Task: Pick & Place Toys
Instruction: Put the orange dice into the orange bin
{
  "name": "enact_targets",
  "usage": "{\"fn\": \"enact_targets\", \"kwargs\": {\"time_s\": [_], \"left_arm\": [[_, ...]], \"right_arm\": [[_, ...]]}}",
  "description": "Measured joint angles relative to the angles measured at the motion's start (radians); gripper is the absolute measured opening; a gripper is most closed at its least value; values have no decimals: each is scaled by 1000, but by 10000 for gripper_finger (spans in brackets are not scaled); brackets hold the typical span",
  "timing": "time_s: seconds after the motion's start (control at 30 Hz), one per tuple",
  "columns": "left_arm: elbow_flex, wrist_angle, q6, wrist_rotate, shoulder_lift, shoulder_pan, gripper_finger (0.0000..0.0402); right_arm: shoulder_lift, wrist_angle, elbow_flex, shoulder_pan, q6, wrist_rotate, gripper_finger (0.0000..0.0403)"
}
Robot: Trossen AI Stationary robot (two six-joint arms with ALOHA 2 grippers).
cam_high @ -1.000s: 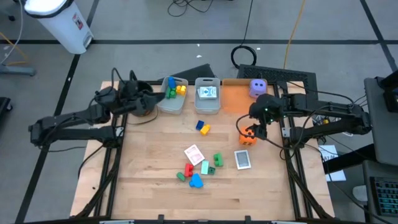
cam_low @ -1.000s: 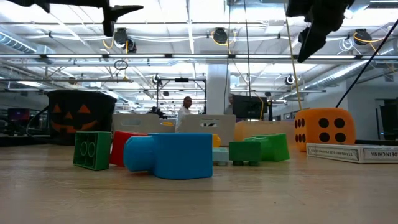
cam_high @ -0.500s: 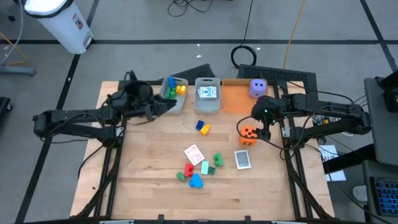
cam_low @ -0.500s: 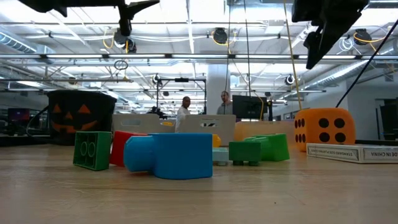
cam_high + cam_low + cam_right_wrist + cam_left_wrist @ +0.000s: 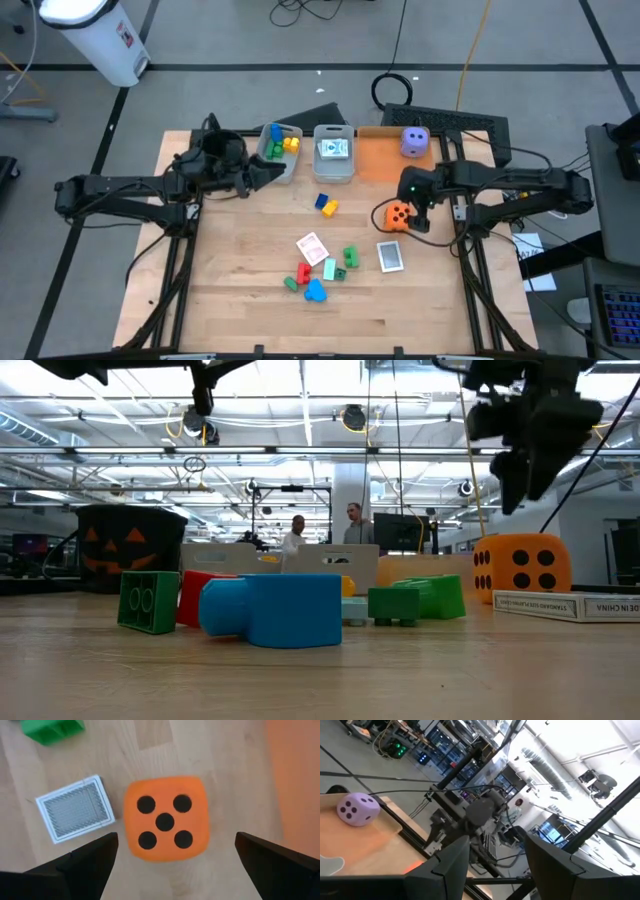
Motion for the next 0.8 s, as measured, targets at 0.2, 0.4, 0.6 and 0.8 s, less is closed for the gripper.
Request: {"fn": "enact_targets", "kwargs": {"time_s": [0.2,0.4,0.6,0.8], "left_arm": [[0,0,-4,0,0,-4,198],[0,0,-4,0,0,-4,198],[0,-1,-4,0,0,-4,198],[0,-1,-3,-1,0,-4,198]], "right_arm": [[0,79,-92,0,16,-3,399],[0,151,-128,0,15,-4,399],[14,181,-146,0,-1,-30,399],[66,205,-146,0,-22,-30,400]]}}
